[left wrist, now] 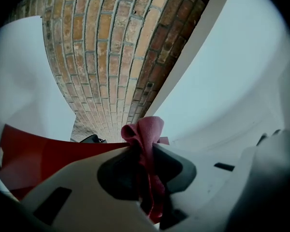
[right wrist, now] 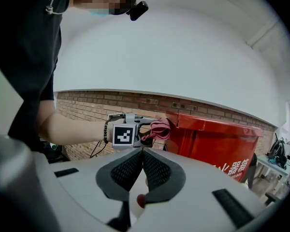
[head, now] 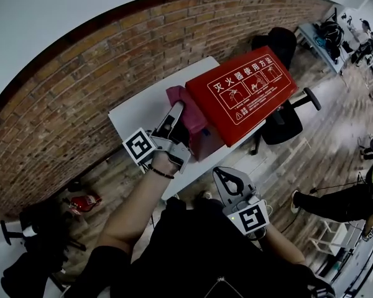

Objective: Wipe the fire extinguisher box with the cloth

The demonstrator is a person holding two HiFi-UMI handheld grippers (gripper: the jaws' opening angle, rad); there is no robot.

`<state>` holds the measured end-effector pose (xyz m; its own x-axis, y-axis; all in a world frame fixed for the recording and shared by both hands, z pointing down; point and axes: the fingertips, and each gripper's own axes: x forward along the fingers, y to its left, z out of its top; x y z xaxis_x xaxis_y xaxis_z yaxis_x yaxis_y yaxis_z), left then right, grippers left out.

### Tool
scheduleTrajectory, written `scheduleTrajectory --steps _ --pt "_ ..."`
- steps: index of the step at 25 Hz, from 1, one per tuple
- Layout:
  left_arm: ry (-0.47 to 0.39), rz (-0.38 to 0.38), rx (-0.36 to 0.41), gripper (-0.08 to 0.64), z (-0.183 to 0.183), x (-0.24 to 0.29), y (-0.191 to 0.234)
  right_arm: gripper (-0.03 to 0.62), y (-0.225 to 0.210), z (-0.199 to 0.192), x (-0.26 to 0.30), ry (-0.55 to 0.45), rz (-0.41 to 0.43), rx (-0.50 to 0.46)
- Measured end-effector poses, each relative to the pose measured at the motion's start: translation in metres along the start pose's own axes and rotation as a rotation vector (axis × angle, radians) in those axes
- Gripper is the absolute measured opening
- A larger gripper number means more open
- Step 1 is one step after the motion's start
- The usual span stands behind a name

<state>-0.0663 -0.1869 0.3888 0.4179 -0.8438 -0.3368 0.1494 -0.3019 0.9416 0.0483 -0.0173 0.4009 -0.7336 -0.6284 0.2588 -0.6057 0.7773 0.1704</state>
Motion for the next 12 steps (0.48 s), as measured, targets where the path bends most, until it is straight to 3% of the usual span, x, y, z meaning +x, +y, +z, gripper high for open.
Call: scheduleTrajectory --steps 12 --pt "0.0 0.05 0.044 0.123 0.002 -0.007 0.025 0.02 0.007 -0.007 0.013 0.033 0.006 0.015"
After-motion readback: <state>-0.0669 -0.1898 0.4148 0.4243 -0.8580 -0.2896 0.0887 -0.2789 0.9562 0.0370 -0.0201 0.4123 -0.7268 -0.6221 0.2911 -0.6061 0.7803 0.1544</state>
